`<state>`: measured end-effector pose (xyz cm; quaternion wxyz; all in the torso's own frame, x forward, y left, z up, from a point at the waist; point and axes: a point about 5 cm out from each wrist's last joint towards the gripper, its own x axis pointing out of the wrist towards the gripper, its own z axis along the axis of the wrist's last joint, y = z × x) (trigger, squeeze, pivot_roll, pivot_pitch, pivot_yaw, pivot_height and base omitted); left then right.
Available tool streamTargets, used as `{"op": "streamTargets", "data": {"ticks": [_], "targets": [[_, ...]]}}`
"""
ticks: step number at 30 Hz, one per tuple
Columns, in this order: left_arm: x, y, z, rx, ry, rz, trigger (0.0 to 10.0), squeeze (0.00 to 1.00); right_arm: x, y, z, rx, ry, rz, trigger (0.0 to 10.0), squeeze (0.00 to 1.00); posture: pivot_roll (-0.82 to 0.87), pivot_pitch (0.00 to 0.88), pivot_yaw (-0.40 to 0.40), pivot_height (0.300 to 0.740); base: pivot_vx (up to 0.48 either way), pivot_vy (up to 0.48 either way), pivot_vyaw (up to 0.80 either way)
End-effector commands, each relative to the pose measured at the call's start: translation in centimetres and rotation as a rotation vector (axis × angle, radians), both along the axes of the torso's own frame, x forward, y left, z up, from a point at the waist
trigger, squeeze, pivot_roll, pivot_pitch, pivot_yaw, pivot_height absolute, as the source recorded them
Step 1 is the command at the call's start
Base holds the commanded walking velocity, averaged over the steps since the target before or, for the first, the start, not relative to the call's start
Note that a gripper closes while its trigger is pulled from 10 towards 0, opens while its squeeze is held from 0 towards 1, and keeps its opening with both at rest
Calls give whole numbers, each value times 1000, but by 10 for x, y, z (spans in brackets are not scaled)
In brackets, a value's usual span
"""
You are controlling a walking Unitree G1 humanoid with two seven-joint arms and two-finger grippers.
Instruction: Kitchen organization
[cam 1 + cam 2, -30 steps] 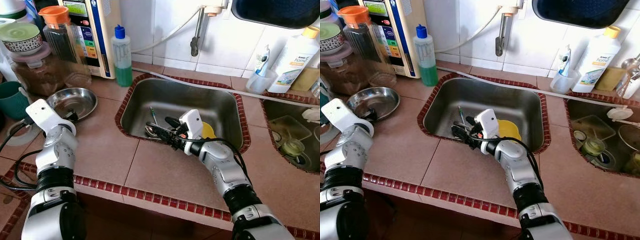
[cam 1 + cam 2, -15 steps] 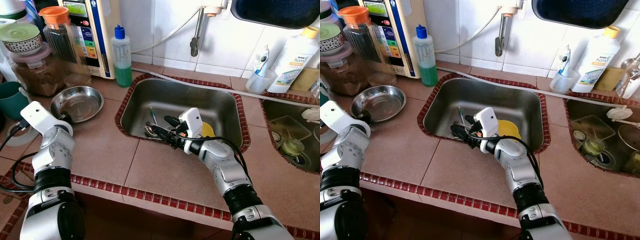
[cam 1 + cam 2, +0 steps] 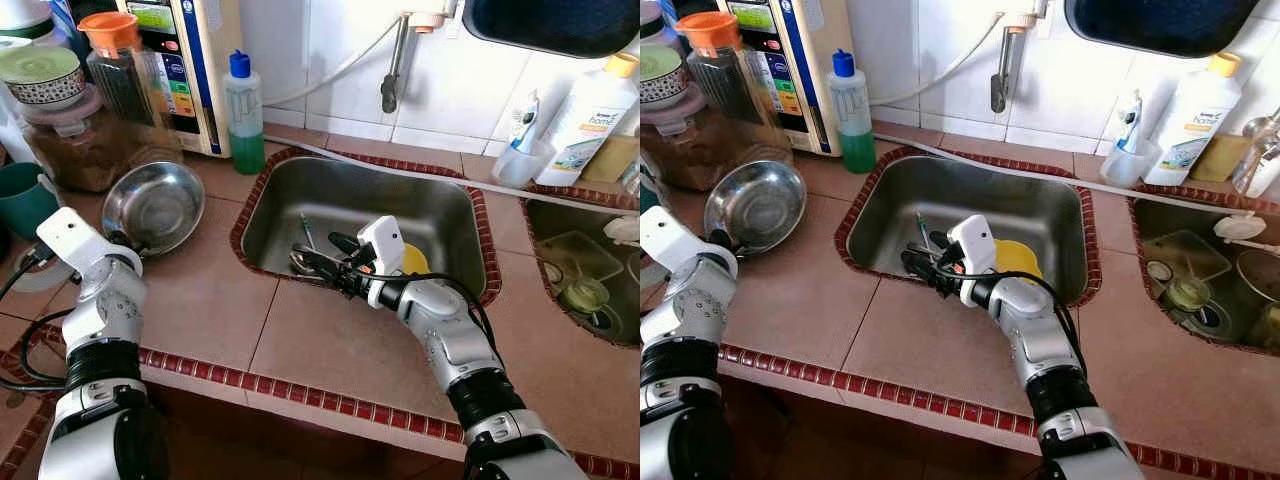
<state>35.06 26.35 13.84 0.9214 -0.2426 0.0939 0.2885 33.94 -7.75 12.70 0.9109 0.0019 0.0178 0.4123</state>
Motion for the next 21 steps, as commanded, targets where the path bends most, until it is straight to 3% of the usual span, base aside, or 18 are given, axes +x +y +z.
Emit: {"op": "streamTargets", "data": {"ticks": [1,9,21], "targets": [[-2,-4,-5,9,9,-12,0,0,1,1,6,0,-19,12,10000,0,104,52,-18,740,0,0,0],[-11,-15,-1,80,-100,-31,0,0,1,0,6,-1,-19,1,10000,0,104,45,-17,740,0,0,0],[-22,-24,-1,147,-135,-61,0,0,2,-1,5,4,-11,-16,10000,0,113,29,-19,740,0,0,0]]}}
